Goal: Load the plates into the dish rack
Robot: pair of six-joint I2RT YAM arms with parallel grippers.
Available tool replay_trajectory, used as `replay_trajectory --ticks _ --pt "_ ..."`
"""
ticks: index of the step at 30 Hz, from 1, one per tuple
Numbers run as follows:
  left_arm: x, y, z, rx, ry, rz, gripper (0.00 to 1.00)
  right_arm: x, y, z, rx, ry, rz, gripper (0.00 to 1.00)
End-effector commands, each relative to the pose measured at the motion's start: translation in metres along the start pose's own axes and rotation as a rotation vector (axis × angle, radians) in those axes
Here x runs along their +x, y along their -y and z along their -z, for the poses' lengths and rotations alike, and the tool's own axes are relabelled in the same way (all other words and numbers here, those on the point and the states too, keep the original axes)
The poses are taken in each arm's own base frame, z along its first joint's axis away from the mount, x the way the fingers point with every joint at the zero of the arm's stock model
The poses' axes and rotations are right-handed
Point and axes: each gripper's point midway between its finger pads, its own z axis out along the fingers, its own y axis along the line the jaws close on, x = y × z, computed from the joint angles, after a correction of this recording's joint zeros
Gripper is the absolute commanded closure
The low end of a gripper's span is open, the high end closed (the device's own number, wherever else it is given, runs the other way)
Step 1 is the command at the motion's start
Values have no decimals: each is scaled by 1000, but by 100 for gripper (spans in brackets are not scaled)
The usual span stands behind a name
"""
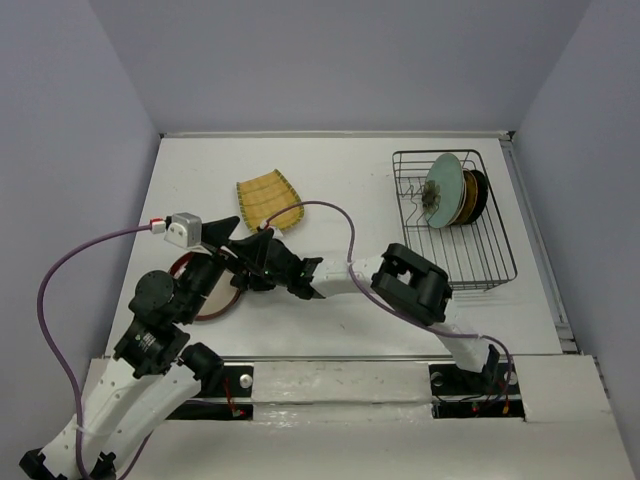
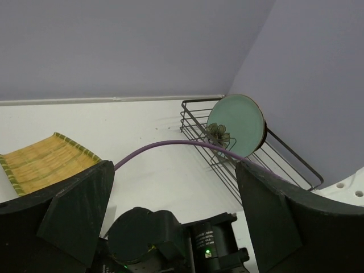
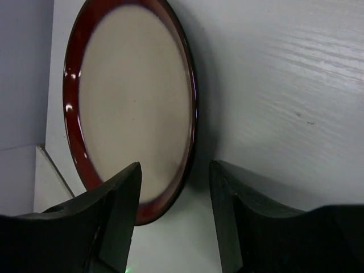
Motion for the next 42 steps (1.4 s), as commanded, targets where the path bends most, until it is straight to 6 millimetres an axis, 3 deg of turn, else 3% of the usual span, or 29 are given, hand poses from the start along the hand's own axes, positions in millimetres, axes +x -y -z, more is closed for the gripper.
replay_trajectory --ticks 1,4,9,12,14,15,17,18,19,20,22,23,26,27,29,30,33,34,36,37,40,41,42 --pt "-14 4 1 24 59 -9 1 -10 -29 -17 -87 28 -59 46" --pt "-14 5 2 31 59 -7 1 -2 -23 -26 -78 10 -89 62" --pt "-15 5 3 31 63 -6 1 2 -11 -34 -47 21 -147 72" --pt "-15 5 3 30 65 -7 1 3 -6 -33 -36 31 -182 93" --pt "-15 5 3 30 65 -7 1 0 -3 -25 -31 56 -201 93" --pt "-15 5 3 29 64 -8 1 3 10 -20 -11 73 -200 93" --pt "-14 6 3 33 61 -7 1 -16 -4 2 -40 124 -195 93" --pt "-13 7 2 39 58 -5 1 -17 9 12 -10 154 -168 93" --pt "-13 7 2 39 58 -6 1 -24 7 23 -7 178 -151 93" --pt "-12 7 2 39 54 -6 1 -47 -13 46 -43 232 -144 93" --pt "-12 7 2 44 53 -5 1 -69 -14 74 -21 315 -86 93" --pt "-12 8 2 46 52 -5 1 -85 -22 102 -32 362 -73 93" --pt "-12 9 2 52 50 -2 1 -116 1 147 84 468 9 93" --pt "-12 10 2 55 49 -2 1 -146 4 182 133 549 35 93" --pt "-12 10 2 57 50 -1 1 -171 15 216 184 611 63 93" --pt "-12 11 2 60 49 1 1 -199 25 251 215 673 58 93" --pt "-12 12 2 65 48 1 1 -241 47 306 284 761 94 93" --pt "-12 12 2 65 49 1 1 -268 56 344 334 824 119 93" --pt "-12 12 2 65 48 1 1 -293 67 381 433 878 160 93" --pt "-12 12 2 67 45 0 1 -316 72 415 543 923 216 93" --pt "-13 13 3 74 48 2 1 -344 85 467 820 966 350 93" --pt "-13 13 3 74 48 2 1 -358 75 487 864 1004 368 93" --pt "-13 14 3 76 49 2 1 -365 80 490 943 992 399 93"
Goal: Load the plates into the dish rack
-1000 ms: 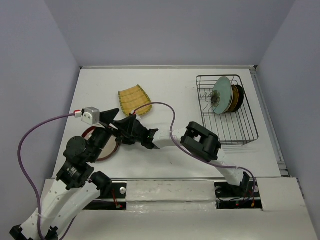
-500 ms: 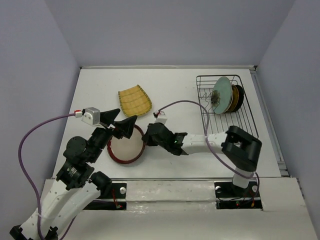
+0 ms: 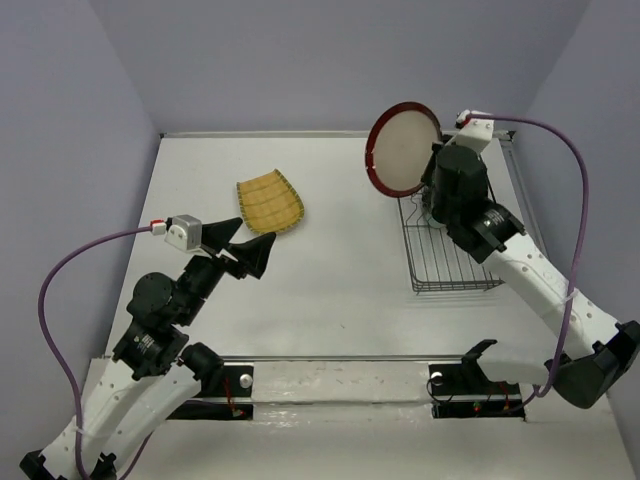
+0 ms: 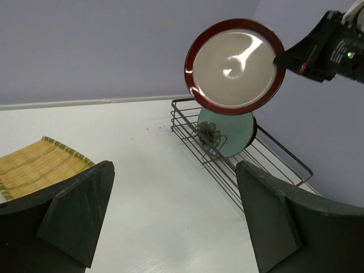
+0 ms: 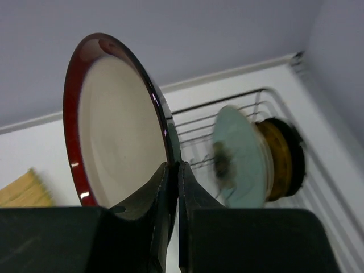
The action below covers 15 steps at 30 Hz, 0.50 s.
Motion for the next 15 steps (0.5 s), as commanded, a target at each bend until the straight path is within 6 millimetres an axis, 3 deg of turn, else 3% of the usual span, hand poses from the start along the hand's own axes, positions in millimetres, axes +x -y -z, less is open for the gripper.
replay_trajectory --ticks 1,6,9,15 --pt "-13 6 -1 27 52 -1 1 -108 34 11 221 194 225 93" --pt "-12 6 -1 28 49 2 1 -131 51 -11 340 197 349 93" --pt "-12 6 -1 28 49 1 1 -134 53 -21 374 184 408 93" --pt "-12 6 -1 31 49 2 1 -106 50 -49 413 103 558 93"
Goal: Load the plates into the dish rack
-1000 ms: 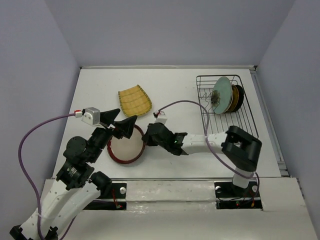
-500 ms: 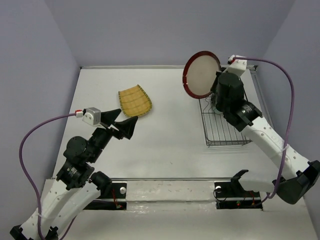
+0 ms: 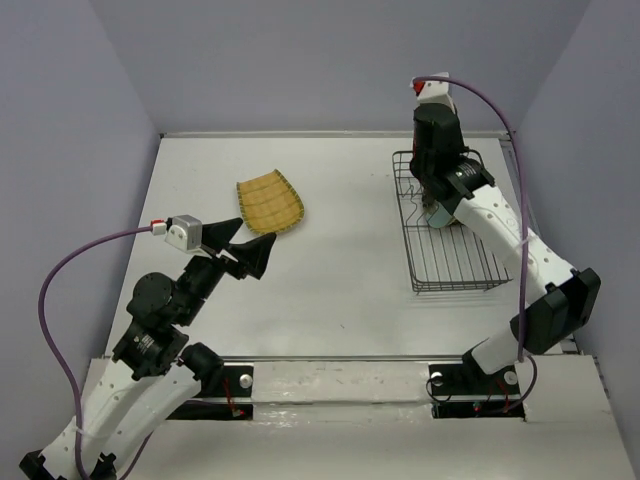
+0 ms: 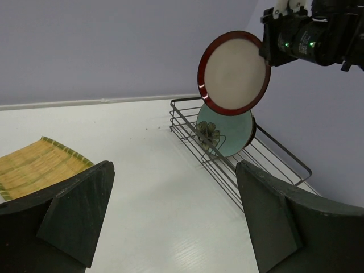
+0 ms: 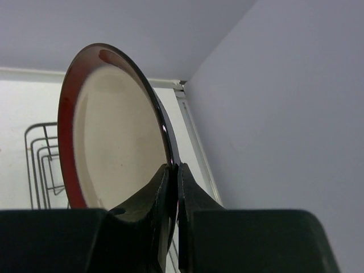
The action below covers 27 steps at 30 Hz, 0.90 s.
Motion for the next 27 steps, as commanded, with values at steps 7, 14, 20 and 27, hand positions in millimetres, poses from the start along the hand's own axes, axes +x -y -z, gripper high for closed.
replay_trajectory --ticks 7,14,20,27 --pt "-13 5 -1 25 53 2 1 -22 20 -12 99 37 13 93" --pt "-12 5 -1 24 50 2 1 9 7 -24 100 -20 79 93" --pt "-11 5 -2 21 48 3 1 32 -1 -32 94 -62 106 93" --pt "-9 4 -3 19 41 3 1 57 -12 -42 73 -108 139 93"
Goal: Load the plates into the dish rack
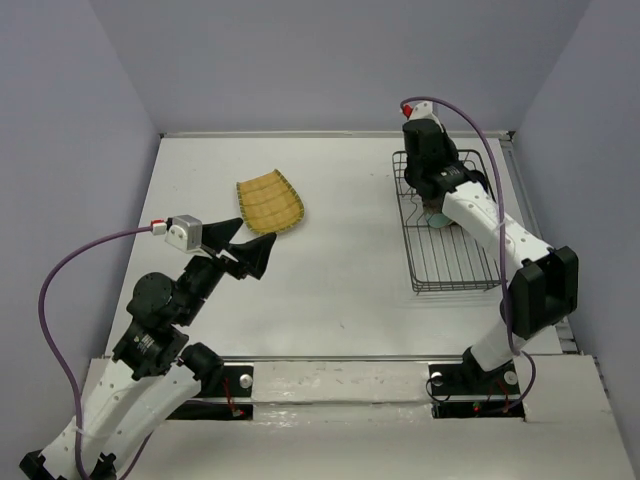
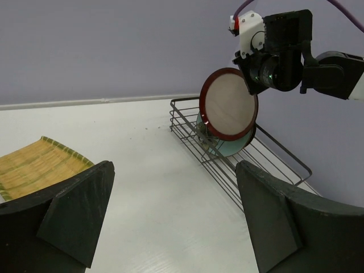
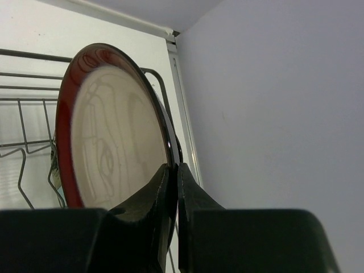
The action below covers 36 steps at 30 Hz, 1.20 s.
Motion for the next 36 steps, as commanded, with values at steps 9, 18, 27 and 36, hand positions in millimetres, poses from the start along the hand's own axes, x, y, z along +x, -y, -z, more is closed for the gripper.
replay_trajectory --ticks 9,18,27,36 --pt "-5 2 -6 11 27 3 1 22 -36 -13 -46 -34 -129 93" --pt "8 -11 -15 -50 -12 -4 1 33 -59 -7 -140 -55 -266 79" --pt "66 -65 -48 -294 -238 -12 1 0 -20 45 -297 31 -561 8" --pt "112 -136 -66 -441 -372 183 1 -9 -23 152 -791 198 -857 4"
